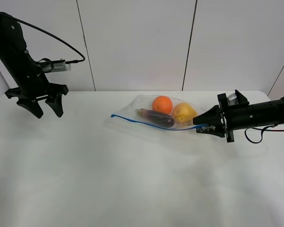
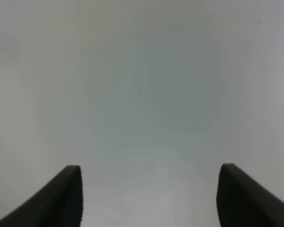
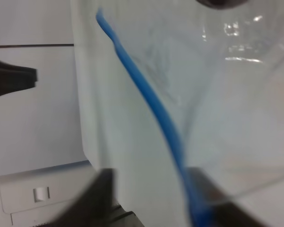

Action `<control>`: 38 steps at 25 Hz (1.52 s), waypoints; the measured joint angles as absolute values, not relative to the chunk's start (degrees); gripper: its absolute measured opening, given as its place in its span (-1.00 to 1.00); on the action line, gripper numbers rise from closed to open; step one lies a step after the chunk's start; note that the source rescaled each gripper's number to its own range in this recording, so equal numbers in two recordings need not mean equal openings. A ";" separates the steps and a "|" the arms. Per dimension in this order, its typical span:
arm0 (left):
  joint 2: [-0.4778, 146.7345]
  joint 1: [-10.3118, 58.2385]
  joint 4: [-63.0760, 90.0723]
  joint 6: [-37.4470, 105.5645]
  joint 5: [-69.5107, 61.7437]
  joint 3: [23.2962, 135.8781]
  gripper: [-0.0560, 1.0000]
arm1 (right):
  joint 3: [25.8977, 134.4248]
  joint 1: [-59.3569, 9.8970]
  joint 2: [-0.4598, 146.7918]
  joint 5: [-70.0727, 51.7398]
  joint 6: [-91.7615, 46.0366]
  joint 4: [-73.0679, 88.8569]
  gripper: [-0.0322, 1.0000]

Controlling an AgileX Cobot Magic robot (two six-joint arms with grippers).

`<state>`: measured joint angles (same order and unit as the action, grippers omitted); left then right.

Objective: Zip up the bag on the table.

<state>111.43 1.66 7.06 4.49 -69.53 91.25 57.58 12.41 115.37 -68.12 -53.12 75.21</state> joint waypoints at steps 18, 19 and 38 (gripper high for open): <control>84.81 1.66 2.49 2.56 -69.60 70.68 0.66 | 68.85 12.41 108.65 -59.24 -27.63 37.99 0.80; 83.02 1.66 2.49 2.22 -69.60 69.03 0.66 | 68.85 12.41 108.60 -59.24 -26.31 36.04 0.80; 59.09 1.66 -0.68 -3.48 -69.70 50.19 0.66 | 69.02 2.10 94.85 -67.36 -13.92 7.75 0.80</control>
<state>59.09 1.66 -0.68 -3.48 -69.70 50.19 69.02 2.10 94.85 -67.36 -13.92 7.75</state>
